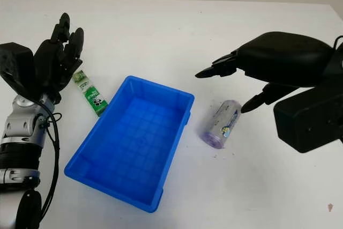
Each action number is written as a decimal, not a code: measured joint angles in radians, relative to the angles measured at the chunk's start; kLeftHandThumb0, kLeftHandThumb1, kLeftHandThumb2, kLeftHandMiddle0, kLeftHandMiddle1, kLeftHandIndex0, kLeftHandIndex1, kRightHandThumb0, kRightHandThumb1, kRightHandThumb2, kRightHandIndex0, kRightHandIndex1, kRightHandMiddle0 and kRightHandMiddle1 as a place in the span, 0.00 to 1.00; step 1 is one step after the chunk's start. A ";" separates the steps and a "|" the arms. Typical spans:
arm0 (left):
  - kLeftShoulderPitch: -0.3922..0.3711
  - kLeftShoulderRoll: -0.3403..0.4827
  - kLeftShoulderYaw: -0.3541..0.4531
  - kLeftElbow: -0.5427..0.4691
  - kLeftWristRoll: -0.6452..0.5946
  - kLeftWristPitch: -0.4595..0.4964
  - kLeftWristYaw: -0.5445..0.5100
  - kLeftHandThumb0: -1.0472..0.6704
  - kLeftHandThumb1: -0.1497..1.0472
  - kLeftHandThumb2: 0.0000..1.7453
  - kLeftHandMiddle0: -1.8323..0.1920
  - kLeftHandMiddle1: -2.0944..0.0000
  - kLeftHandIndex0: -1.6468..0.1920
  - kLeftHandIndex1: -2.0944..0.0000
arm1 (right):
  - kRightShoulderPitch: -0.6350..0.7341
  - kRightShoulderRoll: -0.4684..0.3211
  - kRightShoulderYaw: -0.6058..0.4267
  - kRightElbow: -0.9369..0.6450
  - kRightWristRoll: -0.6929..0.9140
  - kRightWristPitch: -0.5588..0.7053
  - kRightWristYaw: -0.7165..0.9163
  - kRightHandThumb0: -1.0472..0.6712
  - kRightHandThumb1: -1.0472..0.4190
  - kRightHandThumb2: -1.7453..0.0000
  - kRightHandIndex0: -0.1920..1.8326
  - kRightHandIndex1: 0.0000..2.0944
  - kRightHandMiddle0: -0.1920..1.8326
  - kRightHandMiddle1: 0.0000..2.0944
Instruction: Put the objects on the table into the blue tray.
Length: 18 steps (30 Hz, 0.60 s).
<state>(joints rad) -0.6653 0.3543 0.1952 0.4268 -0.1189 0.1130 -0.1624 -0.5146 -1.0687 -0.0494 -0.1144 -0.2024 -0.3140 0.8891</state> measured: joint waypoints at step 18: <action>-0.001 0.001 0.000 -0.002 -0.002 0.009 -0.009 0.21 1.00 0.31 1.00 1.00 1.00 1.00 | 0.229 0.007 0.032 -0.028 -0.025 -0.011 -0.013 0.48 0.13 0.97 0.29 0.03 0.30 0.02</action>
<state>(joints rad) -0.6658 0.3549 0.1956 0.4249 -0.1207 0.1222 -0.1715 -0.2855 -1.0620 -0.0174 -0.1428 -0.2278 -0.3249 0.8759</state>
